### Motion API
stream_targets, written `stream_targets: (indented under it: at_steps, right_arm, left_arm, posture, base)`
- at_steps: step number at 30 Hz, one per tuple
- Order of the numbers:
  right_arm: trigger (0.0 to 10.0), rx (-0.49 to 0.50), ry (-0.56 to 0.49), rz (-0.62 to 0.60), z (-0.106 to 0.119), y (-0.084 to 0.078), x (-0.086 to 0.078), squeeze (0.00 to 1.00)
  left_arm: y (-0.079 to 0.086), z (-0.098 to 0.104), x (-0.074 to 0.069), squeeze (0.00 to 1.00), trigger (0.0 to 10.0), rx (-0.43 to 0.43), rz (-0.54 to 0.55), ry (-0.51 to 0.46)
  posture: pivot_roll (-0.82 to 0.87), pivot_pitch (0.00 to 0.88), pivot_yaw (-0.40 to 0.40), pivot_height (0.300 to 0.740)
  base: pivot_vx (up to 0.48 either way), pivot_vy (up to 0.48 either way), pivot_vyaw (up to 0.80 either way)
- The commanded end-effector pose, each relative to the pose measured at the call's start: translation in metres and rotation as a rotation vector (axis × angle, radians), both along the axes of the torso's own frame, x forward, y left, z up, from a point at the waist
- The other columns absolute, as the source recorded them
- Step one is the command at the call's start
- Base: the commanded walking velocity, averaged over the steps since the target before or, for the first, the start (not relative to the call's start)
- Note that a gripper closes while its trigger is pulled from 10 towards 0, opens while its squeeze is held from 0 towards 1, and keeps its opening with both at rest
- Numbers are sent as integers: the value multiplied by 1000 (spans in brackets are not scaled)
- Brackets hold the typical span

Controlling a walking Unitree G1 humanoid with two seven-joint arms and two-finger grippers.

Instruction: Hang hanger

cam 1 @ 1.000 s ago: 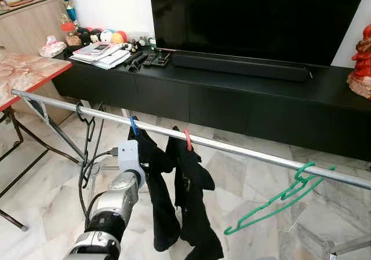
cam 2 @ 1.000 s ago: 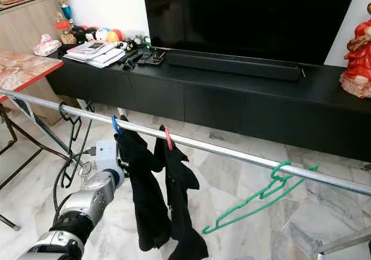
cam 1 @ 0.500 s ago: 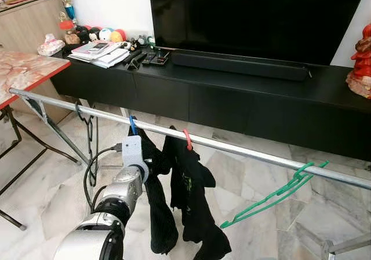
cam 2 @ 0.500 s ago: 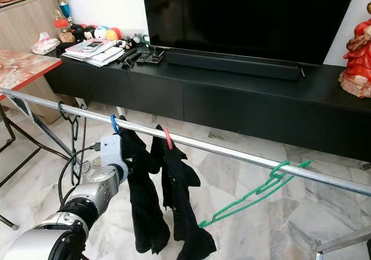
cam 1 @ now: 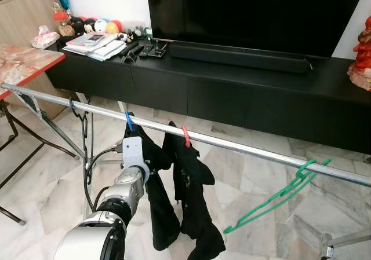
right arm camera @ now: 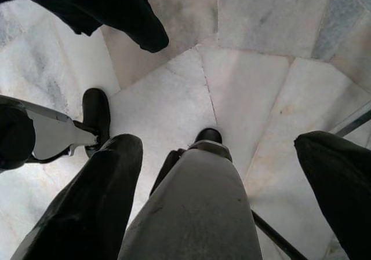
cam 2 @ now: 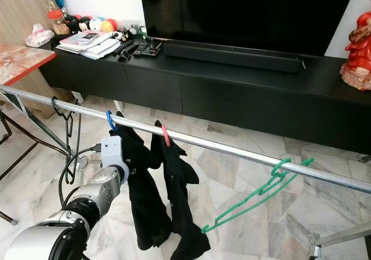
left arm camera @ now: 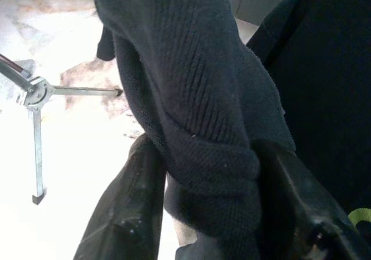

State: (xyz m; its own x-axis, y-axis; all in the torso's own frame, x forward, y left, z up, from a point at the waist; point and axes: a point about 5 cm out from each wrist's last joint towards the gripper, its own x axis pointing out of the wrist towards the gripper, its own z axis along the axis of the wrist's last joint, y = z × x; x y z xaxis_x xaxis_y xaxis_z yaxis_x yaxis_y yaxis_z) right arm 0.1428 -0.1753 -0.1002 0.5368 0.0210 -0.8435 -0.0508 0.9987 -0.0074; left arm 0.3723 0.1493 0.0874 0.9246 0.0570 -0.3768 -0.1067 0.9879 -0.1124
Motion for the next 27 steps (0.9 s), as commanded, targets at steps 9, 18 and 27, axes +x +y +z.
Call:
stream_targets:
  at_steps: [9, 18, 27]
  right_arm:
    - [10000, 10, 4, -14, -2, 2, -5, 0]
    - [10000, 12, -1, -14, -1, 3, -2, 0]
    - [10000, 23, -9, -12, 0, 6, 3, 0]
  left_arm:
    - [-2, -5, -2, 0, 0, 30, 0, 8]
    - [3, -7, -5, 0, 0, 138, -22, -18]
    - [10, -11, -12, 0, 0, 179, -27, -68]
  posture:
    - [-8, 136, 31, 740]
    - [3, 111, 36, 740]
    - [12, 79, 48, 740]
  base:
    - [0, 0, 0]
    - [0, 0, 0]
    - [0, 0, 0]
